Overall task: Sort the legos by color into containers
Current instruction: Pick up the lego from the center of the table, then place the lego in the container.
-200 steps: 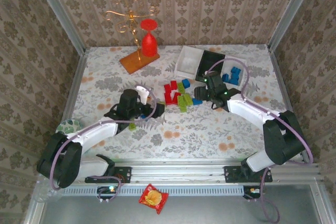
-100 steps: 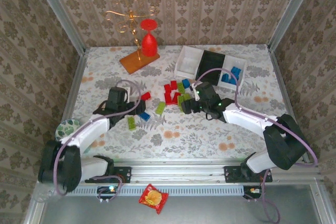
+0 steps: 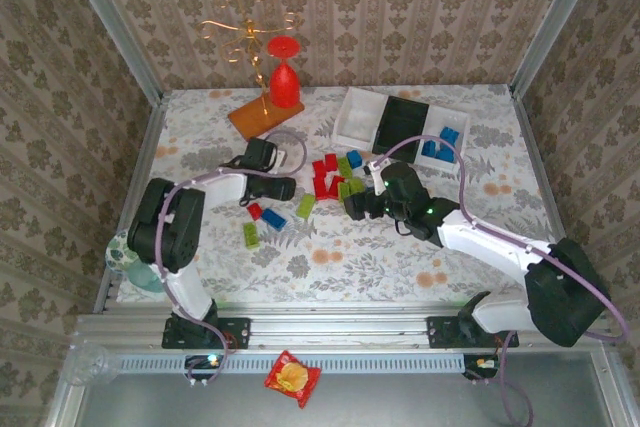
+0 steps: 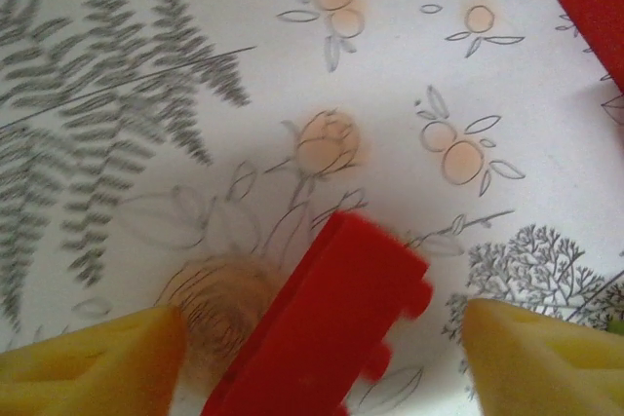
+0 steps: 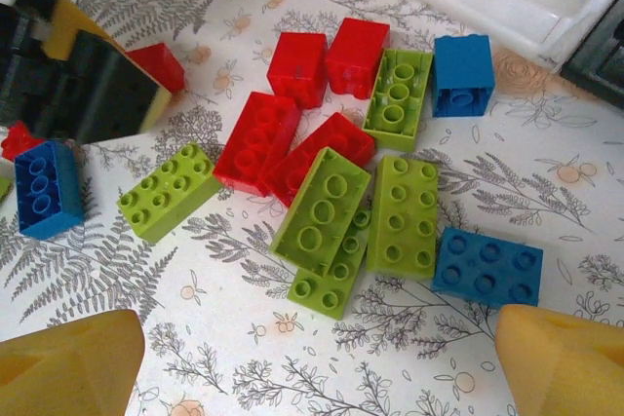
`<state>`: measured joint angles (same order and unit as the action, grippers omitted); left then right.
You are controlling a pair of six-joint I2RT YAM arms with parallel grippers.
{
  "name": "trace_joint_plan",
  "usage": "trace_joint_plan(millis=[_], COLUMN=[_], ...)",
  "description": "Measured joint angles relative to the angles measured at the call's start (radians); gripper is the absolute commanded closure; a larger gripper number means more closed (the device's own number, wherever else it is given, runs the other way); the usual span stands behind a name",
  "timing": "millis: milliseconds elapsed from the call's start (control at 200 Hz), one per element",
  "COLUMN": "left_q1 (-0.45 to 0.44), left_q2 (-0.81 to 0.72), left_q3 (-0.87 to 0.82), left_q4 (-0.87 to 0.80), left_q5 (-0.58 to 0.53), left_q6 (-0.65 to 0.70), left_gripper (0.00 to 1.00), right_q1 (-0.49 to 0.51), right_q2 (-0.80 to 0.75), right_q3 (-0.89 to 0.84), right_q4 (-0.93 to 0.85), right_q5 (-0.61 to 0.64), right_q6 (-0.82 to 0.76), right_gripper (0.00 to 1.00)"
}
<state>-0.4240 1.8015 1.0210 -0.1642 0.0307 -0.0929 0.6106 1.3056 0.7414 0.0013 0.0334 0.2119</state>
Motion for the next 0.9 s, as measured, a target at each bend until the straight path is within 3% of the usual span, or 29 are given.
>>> trace_joint_plan(millis=[170, 460, 715, 900], left_q1=[-0.032, -0.097, -0.126, -0.172], left_q2=[0.055, 0.058, 0.019, 0.003], left_q3=[0.064, 0.069, 0.117, 0.280], left_q4=[-0.041, -0.026, 0.023, 0.120], left_q5=[-0.038, -0.055, -0.049, 0.000], left_q6=[0.031, 0.014, -0.008, -0.025], left_gripper=[0.53, 0.73, 0.76, 0.76], right_q1=[-0.002, -0.042, -0.121, -0.135], right_q2=[-0.004, -0.032, -0.138, -0.168], right_q3=[-0.019, -0.056, -0.129, -0.148], right_q4=[0.002, 0.010, 0.037, 0.049], right_q5=[0.008, 0.049, 0.104, 0.145], right_q6=[0.001, 0.031, 0.084, 0.105], right_gripper=[0.06, 0.05, 0.04, 0.03])
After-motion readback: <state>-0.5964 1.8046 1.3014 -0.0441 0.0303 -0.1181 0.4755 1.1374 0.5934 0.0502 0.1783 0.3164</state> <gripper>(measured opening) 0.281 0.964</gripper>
